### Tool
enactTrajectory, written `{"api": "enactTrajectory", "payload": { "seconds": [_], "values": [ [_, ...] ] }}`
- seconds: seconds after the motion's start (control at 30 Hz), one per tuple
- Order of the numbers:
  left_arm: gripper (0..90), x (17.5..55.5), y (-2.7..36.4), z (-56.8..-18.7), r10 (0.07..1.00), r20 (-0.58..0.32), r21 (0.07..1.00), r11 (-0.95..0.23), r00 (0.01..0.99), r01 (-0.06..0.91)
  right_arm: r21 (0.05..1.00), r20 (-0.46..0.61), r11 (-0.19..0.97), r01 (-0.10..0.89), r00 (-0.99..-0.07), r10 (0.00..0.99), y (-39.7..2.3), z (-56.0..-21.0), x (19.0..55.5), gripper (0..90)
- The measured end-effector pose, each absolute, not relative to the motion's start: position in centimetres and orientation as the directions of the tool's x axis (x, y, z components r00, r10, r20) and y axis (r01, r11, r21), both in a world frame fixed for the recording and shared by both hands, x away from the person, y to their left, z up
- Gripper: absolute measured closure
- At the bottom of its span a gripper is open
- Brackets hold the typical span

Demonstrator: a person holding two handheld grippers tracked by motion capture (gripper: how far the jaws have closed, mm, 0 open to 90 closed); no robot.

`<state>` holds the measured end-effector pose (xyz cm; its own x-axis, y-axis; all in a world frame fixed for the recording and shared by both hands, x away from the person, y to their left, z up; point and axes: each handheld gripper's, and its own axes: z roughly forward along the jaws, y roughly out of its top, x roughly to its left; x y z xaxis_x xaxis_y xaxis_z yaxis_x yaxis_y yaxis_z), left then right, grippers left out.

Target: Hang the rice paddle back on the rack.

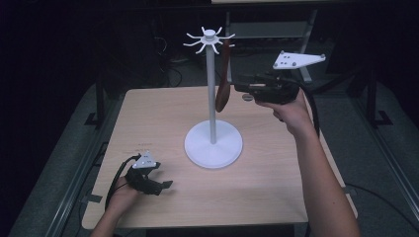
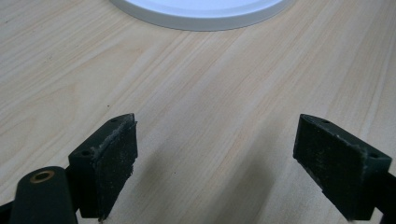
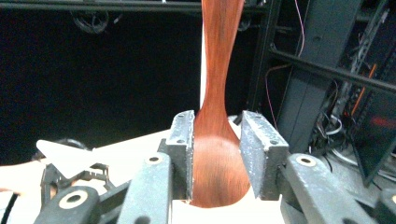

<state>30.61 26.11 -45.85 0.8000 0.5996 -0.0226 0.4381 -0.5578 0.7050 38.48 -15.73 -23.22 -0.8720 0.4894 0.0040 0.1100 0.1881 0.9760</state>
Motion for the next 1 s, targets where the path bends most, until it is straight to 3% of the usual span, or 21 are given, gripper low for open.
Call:
{"api": "enactTrajectory", "payload": {
  "seconds": [1.0],
  "values": [
    [13.3,30.6,26.0,-46.0,0.603,-0.026,0.704,-0.555,0.797,0.443,0.907,0.059,0.314,0.279,-0.825,0.562,-18.8,-31.5,36.6,38.4]
  ]
}}
